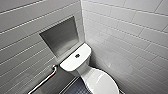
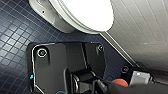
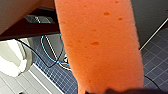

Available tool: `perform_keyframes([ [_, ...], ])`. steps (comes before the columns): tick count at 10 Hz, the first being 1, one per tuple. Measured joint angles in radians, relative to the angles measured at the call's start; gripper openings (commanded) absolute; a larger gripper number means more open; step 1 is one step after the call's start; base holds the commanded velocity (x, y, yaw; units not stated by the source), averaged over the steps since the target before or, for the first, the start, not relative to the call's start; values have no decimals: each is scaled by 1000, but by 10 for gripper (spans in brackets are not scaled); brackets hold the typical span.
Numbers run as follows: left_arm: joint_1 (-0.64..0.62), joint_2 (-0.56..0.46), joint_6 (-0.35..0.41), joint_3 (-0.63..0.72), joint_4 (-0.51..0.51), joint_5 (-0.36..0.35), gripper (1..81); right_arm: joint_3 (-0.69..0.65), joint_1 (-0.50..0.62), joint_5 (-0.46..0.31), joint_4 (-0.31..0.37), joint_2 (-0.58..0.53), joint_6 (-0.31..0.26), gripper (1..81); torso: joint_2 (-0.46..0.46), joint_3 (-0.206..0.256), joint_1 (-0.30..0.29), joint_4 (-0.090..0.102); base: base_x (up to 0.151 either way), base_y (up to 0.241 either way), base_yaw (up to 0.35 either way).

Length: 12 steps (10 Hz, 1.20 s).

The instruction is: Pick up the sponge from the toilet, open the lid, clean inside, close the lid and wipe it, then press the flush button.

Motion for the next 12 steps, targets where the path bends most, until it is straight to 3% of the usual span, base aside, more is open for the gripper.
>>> perform_keyframes([
  [4,244,144,0,-263,80,-120,10,-3,0,-3,0,0,0,10,0,12,0,0,0,0,0],
  [9,472,352,1,-567,133,-248,10,-3,-25,-7,0,2,0,10,-1,179,-2,0,0,0,0],
  [12,529,467,1,-765,144,-289,10,-4,-45,-18,-1,10,0,10,-2,287,-3,0,0,0,0],
])
